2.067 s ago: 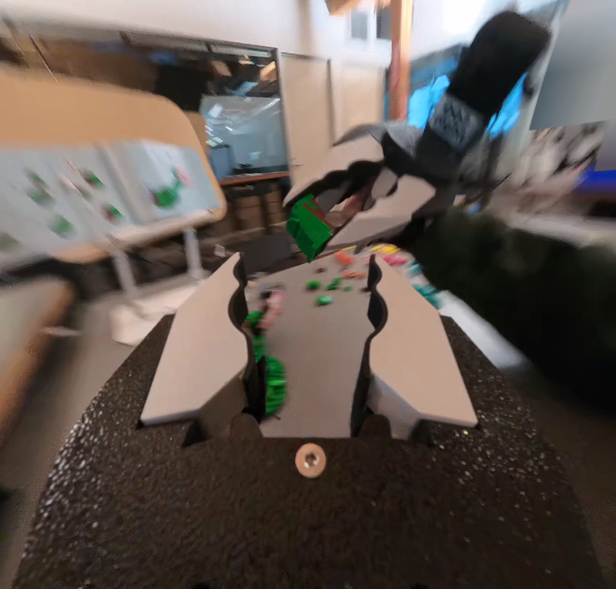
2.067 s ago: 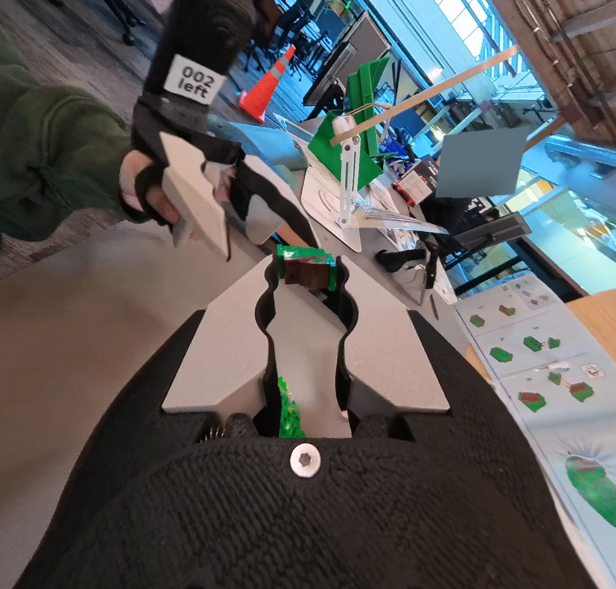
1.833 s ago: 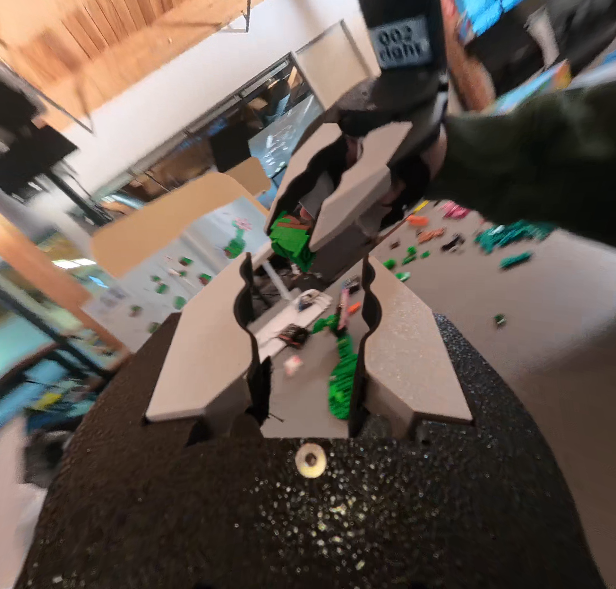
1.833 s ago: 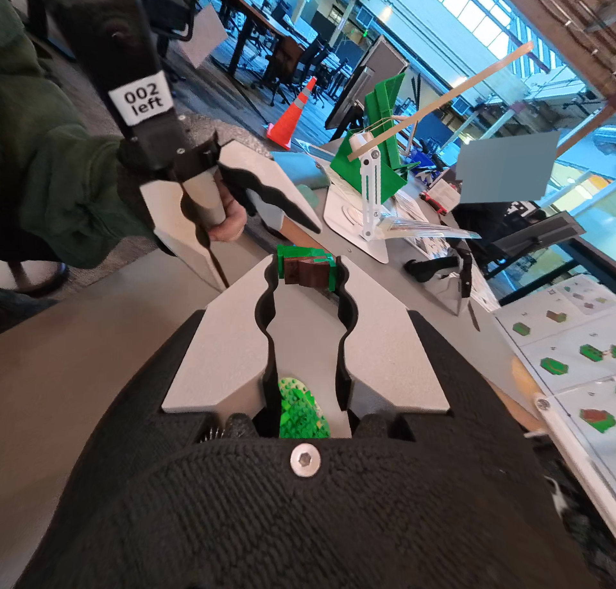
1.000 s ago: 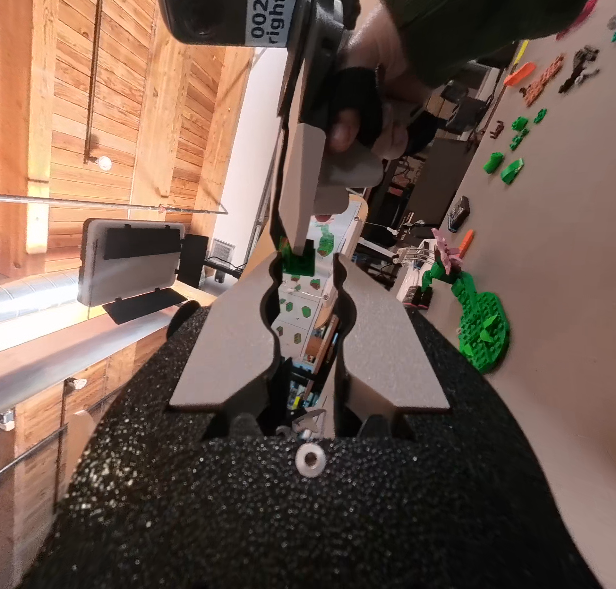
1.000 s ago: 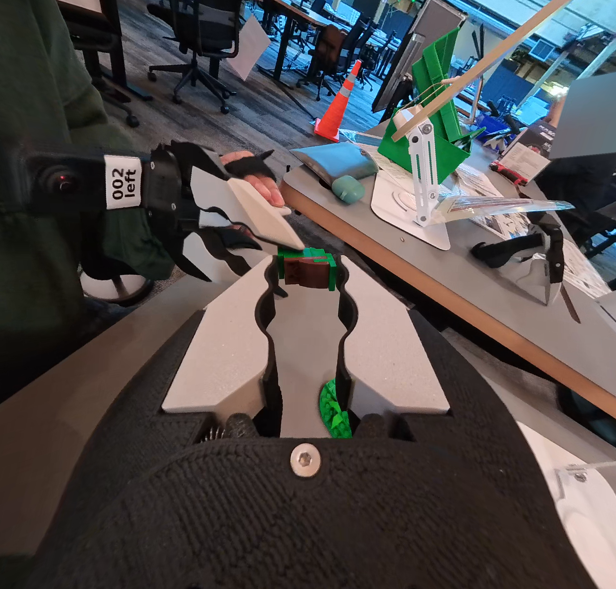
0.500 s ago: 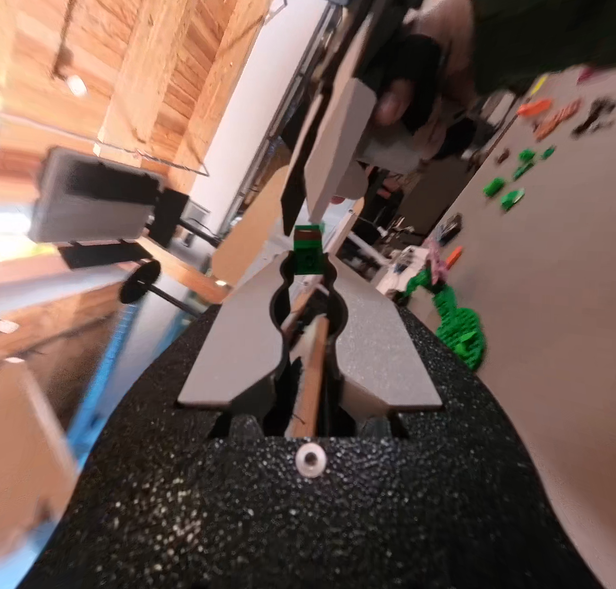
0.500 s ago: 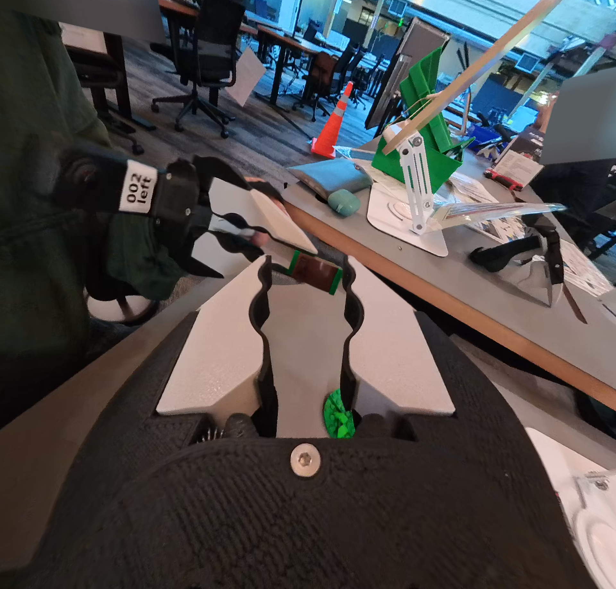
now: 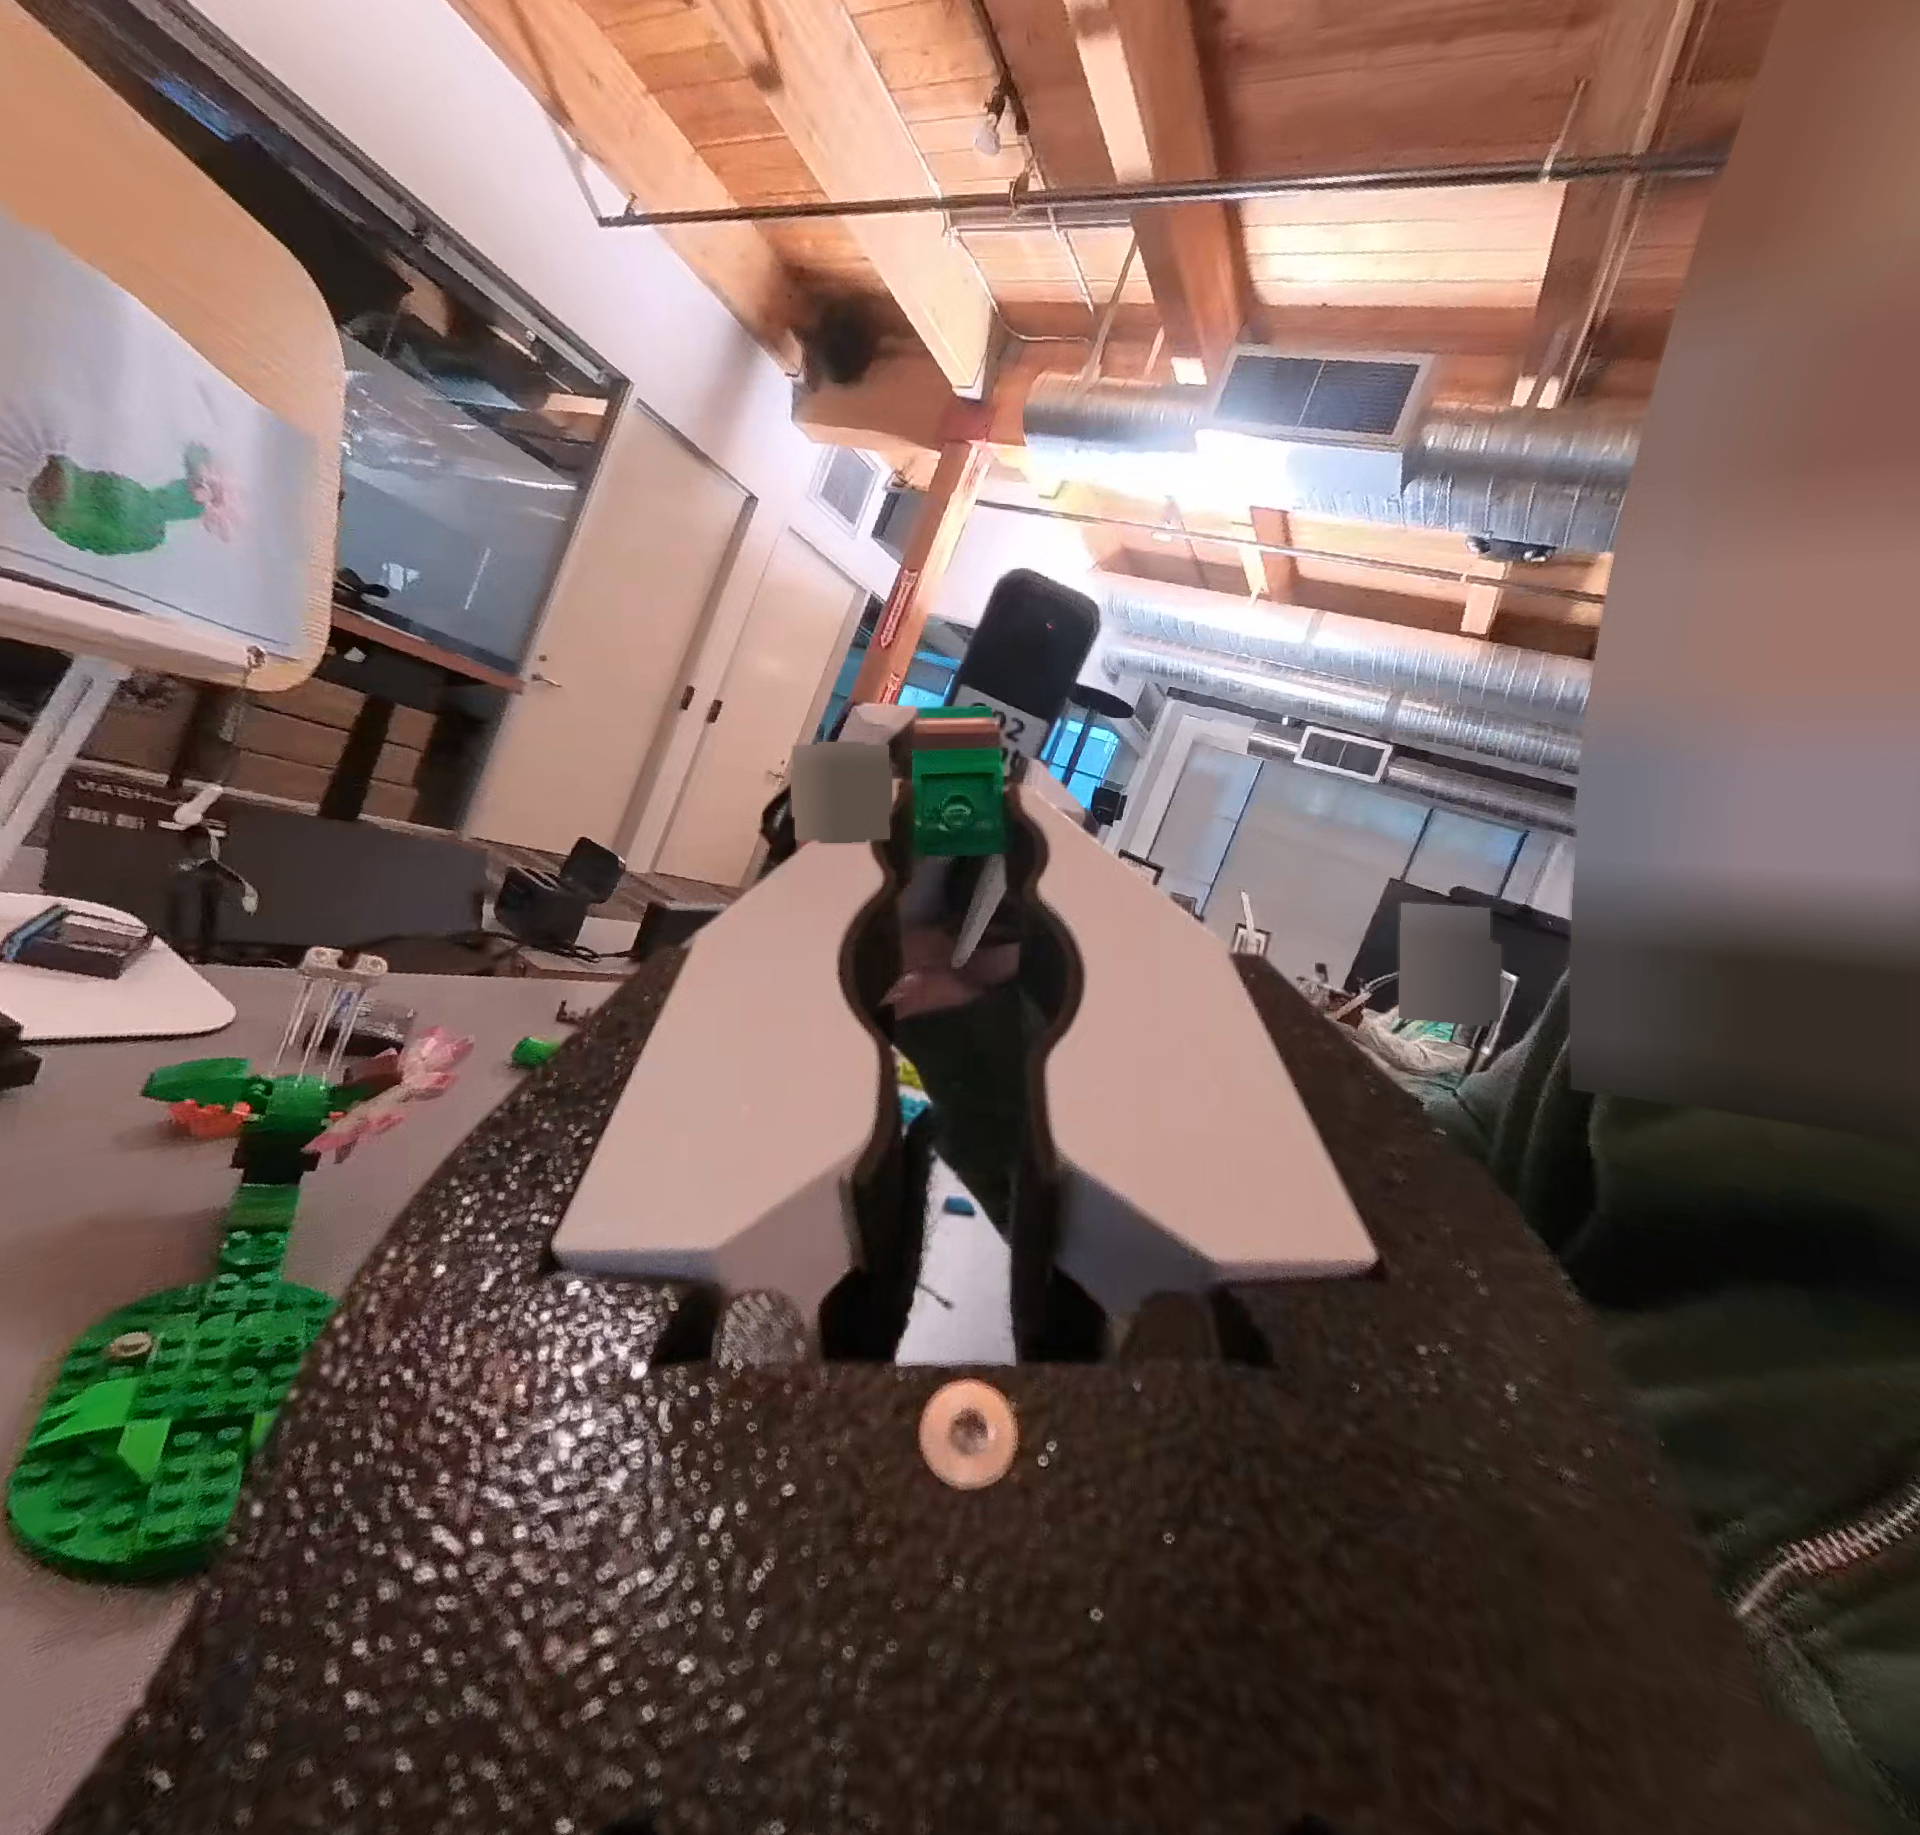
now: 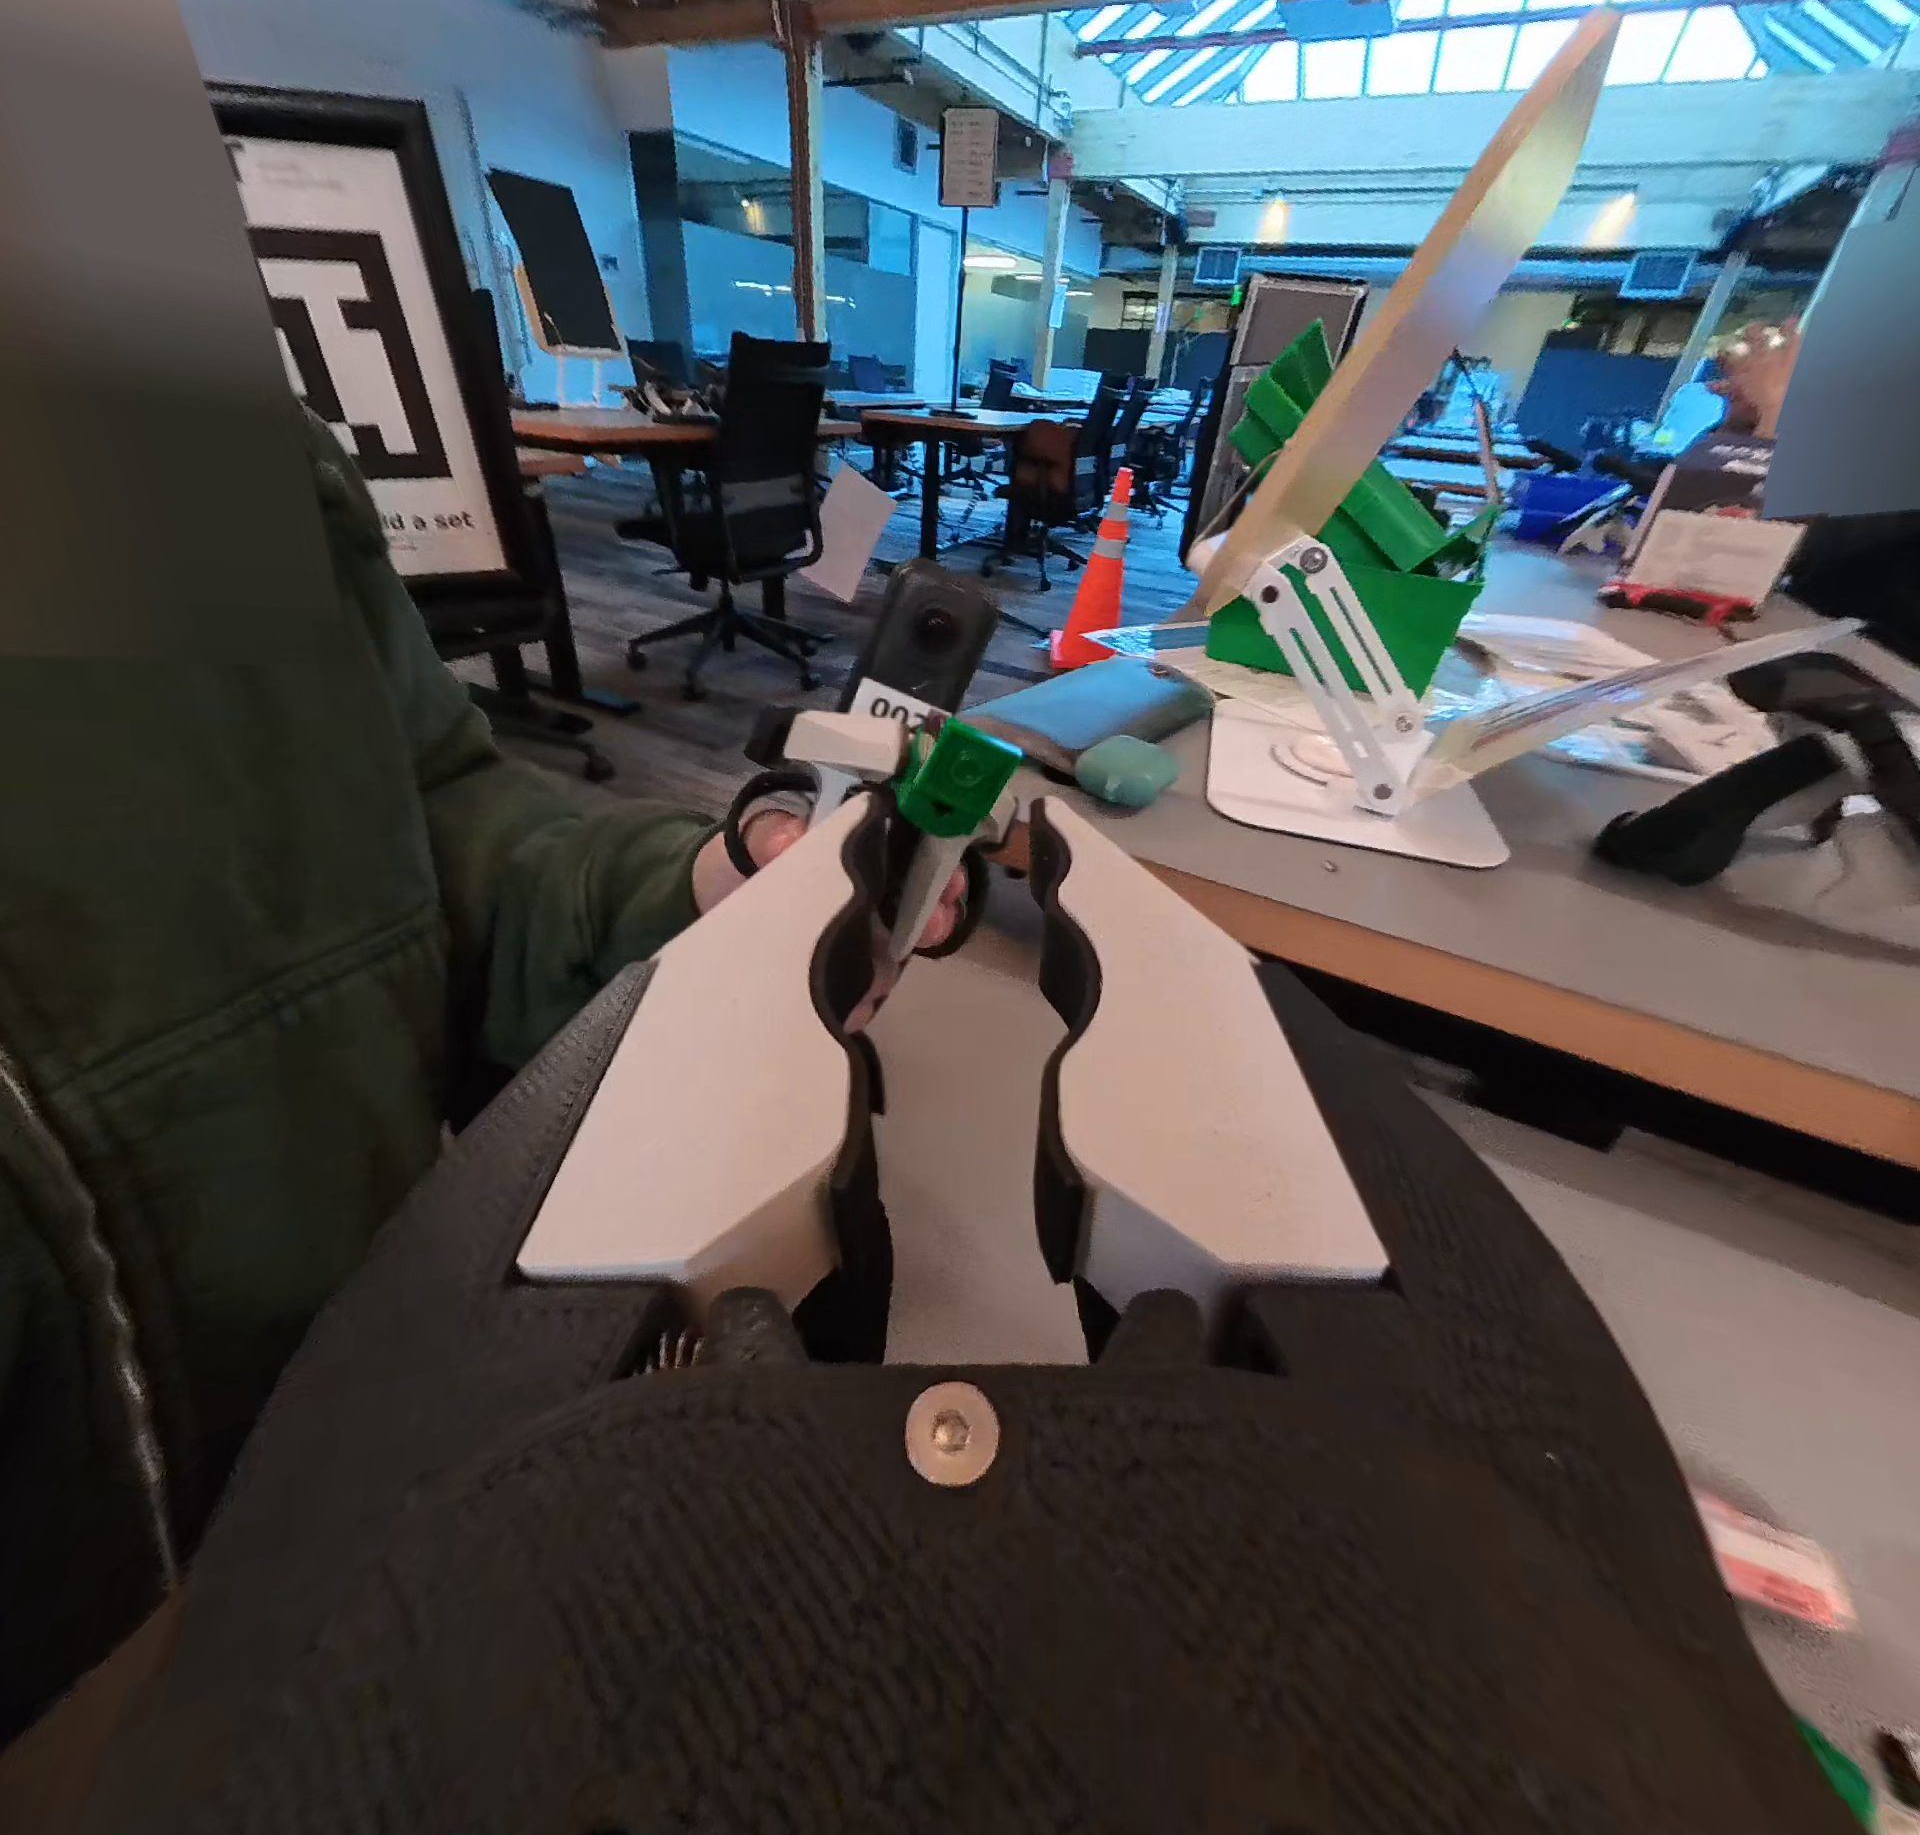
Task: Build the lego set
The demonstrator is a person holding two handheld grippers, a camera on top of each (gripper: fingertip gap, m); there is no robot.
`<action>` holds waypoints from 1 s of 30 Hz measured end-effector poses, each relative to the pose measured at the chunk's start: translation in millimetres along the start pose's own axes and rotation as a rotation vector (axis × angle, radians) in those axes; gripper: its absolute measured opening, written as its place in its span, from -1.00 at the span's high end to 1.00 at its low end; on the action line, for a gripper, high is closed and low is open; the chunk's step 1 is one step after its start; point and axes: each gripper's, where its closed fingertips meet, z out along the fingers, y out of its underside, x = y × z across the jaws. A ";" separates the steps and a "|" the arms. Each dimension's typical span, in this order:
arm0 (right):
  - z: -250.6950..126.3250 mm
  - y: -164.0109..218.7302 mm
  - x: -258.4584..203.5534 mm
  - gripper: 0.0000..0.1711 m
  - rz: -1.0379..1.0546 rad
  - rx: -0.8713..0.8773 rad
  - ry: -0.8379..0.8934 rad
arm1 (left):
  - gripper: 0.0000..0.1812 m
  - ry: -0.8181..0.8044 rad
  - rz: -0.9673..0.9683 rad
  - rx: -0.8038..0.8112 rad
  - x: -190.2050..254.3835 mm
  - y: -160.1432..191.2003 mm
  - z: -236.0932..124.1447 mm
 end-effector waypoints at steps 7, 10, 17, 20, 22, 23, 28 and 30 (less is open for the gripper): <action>9.5 -0.9 0.2 0.77 0.120 0.020 -0.029 | 0.85 0.002 -0.018 0.015 -1.8 -1.2 -1.2; 10.1 -0.1 1.7 0.77 0.139 0.026 -0.029 | 0.84 -0.008 -0.011 0.016 -3.4 -1.3 -1.4; 11.2 1.5 3.3 0.77 0.164 0.028 -0.031 | 0.85 -0.027 0.021 0.009 -4.6 -1.2 -1.1; 13.1 3.9 2.8 0.76 0.167 0.015 -0.033 | 0.85 -0.026 0.022 0.006 -4.1 -0.3 -0.2; 13.8 3.6 1.9 0.78 0.169 0.017 -0.039 | 0.85 -0.027 0.025 -0.002 -4.3 1.0 0.1; 13.9 3.7 2.1 0.79 0.169 0.017 -0.037 | 0.85 -0.027 0.027 -0.003 -4.1 0.9 0.2; 14.4 3.3 3.0 0.80 0.188 0.024 -0.037 | 0.85 -0.038 0.029 -0.005 -5.3 0.4 0.2; 15.3 3.4 4.2 0.81 0.215 0.024 -0.039 | 0.85 -0.048 0.030 -0.004 -6.7 0.2 -0.2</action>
